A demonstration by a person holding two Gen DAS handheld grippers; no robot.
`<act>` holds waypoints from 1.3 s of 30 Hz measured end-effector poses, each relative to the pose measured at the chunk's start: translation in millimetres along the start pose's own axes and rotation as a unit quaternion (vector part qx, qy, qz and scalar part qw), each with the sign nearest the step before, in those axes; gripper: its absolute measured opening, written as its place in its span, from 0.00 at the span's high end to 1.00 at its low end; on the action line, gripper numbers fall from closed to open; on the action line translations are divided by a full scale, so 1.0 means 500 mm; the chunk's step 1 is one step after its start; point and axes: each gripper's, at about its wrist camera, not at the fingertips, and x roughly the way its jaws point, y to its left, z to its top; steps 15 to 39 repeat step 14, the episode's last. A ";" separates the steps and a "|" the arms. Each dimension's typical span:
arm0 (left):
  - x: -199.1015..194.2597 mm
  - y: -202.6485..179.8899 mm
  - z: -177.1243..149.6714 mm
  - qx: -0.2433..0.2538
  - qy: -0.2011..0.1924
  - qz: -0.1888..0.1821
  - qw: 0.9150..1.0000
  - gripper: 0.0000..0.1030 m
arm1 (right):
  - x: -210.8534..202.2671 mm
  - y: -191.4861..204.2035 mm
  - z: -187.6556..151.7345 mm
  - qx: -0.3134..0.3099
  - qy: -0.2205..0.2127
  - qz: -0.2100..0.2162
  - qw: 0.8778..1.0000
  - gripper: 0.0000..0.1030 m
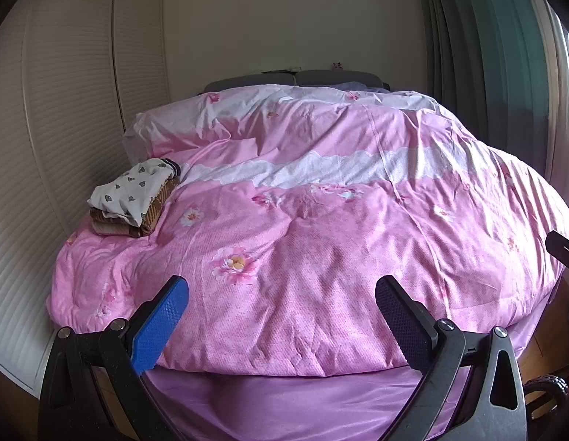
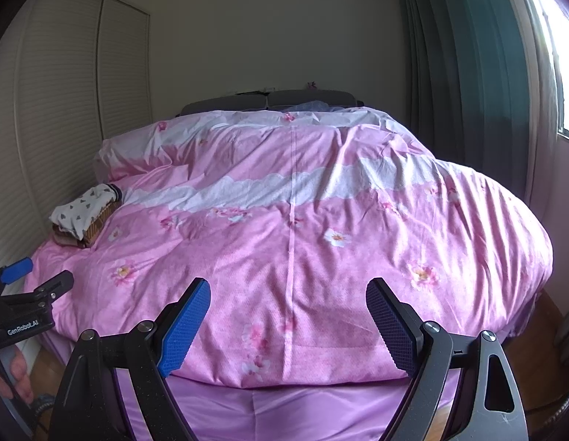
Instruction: Fold small clothes
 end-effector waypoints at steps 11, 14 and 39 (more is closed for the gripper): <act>-0.001 -0.005 0.001 0.003 -0.001 0.001 1.000 0.00 | -0.001 0.000 0.000 0.000 0.000 0.000 1.000 0.15; -0.002 -0.008 0.001 0.003 0.000 0.000 1.000 0.00 | 0.000 -0.002 0.001 0.000 0.001 0.001 1.000 0.15; -0.002 -0.008 0.001 0.003 0.000 0.000 1.000 0.00 | 0.000 -0.002 0.001 0.000 0.001 0.001 1.000 0.15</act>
